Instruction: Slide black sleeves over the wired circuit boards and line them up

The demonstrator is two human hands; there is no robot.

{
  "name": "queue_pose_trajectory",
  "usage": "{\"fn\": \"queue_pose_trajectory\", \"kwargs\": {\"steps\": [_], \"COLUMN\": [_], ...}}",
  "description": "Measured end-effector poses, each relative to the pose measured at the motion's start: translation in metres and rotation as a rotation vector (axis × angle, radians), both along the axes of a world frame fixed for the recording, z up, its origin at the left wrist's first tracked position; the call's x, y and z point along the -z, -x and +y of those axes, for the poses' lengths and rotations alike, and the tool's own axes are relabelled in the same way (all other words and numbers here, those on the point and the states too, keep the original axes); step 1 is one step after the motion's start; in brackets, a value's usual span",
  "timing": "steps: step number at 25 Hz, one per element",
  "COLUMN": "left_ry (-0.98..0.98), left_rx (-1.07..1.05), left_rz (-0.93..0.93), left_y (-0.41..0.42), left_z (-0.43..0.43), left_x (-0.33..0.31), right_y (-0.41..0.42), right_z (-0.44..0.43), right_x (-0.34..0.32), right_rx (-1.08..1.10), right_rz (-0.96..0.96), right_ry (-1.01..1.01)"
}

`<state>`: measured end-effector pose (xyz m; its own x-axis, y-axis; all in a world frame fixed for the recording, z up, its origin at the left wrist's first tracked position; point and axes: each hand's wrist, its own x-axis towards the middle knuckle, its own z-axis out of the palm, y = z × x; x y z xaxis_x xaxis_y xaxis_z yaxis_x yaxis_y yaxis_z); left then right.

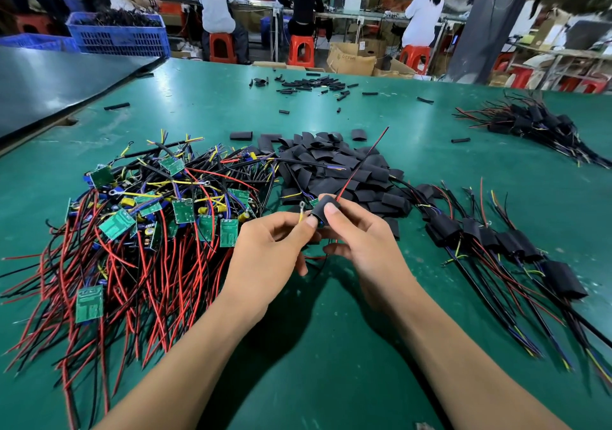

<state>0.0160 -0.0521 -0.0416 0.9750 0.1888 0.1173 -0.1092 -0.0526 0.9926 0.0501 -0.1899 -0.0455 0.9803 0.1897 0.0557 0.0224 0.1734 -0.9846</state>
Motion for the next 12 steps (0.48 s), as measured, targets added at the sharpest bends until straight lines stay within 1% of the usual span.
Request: {"fn": "queue_pose_trajectory", "kwargs": {"steps": [2,5,6,12], "left_ry": [-0.022,-0.164,-0.185,-0.157], "left_rx": [0.029,-0.052,-0.075,-0.091], "left_rz": [-0.007,-0.037,-0.045,-0.055], "left_y": [0.0000,0.0004,0.0008,-0.0008], "left_z": [0.0007,-0.0003,-0.0007,0.0030], "left_x": [-0.0004,0.0011,0.0013,0.0010], "right_y": [-0.0006,-0.0006,0.0002,0.0043], "right_z": [-0.0018,-0.0028,-0.0022,0.0021], "right_x": [-0.0023,-0.0040,-0.0041,-0.0004], "right_rx": [0.018,0.011,0.012,-0.003], "right_rz": [-0.003,0.003,-0.001,-0.063], "right_ry": [0.026,0.053,0.064,0.104]}}
